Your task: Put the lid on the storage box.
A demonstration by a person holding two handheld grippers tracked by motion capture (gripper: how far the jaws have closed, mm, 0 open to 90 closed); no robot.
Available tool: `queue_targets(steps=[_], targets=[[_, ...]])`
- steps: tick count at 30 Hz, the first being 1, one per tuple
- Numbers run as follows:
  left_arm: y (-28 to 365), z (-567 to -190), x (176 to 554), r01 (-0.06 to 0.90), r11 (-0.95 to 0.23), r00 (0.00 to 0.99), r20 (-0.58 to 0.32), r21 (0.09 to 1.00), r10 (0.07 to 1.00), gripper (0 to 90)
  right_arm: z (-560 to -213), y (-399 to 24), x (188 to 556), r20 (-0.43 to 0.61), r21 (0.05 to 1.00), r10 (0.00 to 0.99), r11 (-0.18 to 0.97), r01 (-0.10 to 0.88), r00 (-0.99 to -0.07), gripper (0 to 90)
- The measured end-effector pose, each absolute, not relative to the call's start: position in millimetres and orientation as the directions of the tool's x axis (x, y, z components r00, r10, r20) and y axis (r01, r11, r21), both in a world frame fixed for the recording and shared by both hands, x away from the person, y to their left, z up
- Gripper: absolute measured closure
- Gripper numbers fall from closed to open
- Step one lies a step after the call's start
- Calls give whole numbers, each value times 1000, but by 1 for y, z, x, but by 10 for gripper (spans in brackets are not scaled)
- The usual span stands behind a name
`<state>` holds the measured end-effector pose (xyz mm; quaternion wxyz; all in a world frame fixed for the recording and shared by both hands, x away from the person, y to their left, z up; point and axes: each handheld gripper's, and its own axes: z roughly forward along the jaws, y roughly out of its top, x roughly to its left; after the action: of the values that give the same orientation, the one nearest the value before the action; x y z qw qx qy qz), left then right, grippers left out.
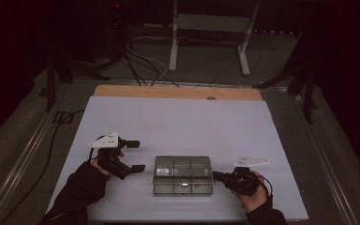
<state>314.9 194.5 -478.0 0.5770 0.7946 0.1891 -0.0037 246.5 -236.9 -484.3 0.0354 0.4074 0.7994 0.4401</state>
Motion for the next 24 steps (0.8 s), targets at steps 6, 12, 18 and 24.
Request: queue_targets(steps=[6,12,18,24], targets=[[194,-478,315,304,-262,929,-224,916,294,14,-486,-233,245,241,728,695,333,600,-678,900],[195,-478,315,304,-259,930,-226,917,290,14,-485,-230,243,176,732,709,369,573,-683,900],[194,-479,315,306,-263,930,-228,915,288,15,-484,-234,247,203,744,703,341,574,-681,900],[193,-479,316,305,-265,930,-227,915,288,14,-478,-238,255,221,777,699,295,556,-680,789]])
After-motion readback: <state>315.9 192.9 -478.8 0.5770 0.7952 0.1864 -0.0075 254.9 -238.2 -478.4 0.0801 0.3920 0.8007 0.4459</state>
